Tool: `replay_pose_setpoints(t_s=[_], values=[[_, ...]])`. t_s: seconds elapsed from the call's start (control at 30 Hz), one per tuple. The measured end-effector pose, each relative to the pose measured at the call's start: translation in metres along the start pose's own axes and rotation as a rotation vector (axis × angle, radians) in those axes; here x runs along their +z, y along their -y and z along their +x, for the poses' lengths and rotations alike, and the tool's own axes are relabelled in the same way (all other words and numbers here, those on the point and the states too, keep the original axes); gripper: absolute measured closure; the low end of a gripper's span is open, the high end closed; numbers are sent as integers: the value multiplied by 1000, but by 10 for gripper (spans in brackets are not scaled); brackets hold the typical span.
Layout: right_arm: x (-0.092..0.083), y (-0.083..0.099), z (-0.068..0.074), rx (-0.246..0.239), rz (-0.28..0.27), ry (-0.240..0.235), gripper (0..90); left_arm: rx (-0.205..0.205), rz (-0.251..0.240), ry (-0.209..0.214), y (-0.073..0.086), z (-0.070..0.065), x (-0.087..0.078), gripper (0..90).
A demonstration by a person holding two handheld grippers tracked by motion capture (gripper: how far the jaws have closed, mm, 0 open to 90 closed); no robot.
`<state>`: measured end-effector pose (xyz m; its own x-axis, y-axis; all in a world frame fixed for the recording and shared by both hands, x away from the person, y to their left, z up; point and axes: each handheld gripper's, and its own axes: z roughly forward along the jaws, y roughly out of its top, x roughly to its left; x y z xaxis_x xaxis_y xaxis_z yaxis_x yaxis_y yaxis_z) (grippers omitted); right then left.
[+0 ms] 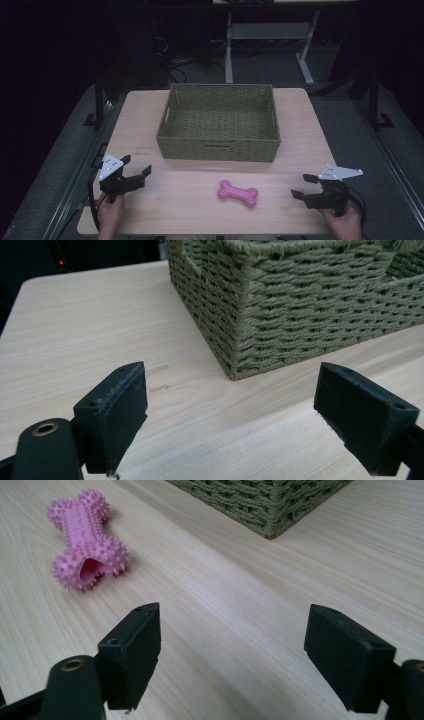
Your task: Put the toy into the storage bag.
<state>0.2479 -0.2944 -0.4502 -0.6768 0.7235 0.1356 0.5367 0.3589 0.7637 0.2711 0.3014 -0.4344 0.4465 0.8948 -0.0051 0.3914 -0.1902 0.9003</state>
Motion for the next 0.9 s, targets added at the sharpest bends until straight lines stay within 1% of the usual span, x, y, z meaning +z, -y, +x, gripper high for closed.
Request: replay_pose_setpoints(t_s=[0.03,0.07,0.1,0.13,0.17,0.23,0.27,0.4,0.47,0.53,0.7,0.8,0.9], values=[[0,0,0,0,0,0,219,0,0,0,0,0,0,133],[1,-4,0,-15,0,-7,218,2,0,0,0,0,0,133],[1,-4,0,-15,0,-7,218,1,-1,0,0,-1,0,133],[2,-7,3,-30,9,-16,203,2,-4,0,0,-1,0,133],[2,-7,3,-30,9,-16,203,4,-3,0,0,-1,0,133],[4,-11,6,-41,19,-21,195,4,-2,2,0,-1,0,133],[6,-14,9,-55,31,-31,195,3,-4,2,0,-1,0,133],[8,-18,12,-71,52,-38,192,9,-6,5,0,-1,0,133],[9,-23,13,-75,74,-54,191,5,-4,7,0,-1,0,133],[10,-24,14,-80,77,-59,191,5,-10,6,0,-1,-1,133],[12,-37,18,-105,98,-84,187,3,-9,2,0,0,-2,133],[15,-45,20,-128,117,-91,185,3,-11,2,1,1,-3,133],[19,-52,23,-138,133,-102,183,3,-10,1,1,2,-3,133]])
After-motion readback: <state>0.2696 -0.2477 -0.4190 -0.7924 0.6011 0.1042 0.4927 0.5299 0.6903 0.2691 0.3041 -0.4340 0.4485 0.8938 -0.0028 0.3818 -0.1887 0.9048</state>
